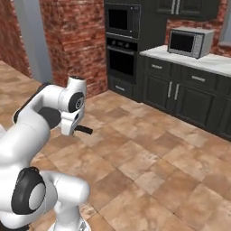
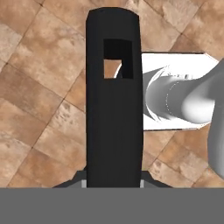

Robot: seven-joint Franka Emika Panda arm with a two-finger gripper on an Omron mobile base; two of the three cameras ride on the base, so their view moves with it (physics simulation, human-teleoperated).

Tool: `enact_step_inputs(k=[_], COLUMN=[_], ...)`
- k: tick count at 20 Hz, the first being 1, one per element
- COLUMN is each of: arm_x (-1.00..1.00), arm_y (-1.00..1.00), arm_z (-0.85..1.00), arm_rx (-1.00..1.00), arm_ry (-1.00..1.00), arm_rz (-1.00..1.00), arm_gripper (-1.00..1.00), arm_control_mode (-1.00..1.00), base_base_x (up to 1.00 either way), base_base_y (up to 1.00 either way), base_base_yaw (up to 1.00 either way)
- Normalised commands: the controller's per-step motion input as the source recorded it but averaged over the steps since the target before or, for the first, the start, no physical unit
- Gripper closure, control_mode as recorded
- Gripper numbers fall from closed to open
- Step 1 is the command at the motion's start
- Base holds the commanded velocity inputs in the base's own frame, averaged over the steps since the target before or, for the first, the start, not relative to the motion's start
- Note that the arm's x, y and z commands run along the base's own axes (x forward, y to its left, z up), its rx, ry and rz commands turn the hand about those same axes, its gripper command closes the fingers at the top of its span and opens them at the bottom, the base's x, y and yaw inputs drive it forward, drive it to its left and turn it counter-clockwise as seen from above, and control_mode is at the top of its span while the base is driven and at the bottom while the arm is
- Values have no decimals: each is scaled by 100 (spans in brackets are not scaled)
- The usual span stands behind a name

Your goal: Place the pan on the center burner on the stove. Then place the tomato and the onion in the pan and turn on the center burner.

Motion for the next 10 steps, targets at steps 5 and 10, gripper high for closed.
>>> enact_step_inputs(k=[5, 10], arm_x=[0, 0], arm_y=[0, 0], arm_z=[0, 0], arm_rx=[0, 0], arm_ry=[0, 0], arm_rz=[0, 0], arm_gripper=[100, 100], arm_control_mode=[100, 100], base_base_x=[46, 42], base_base_y=[-18, -29], base_base_yaw=[39, 37])
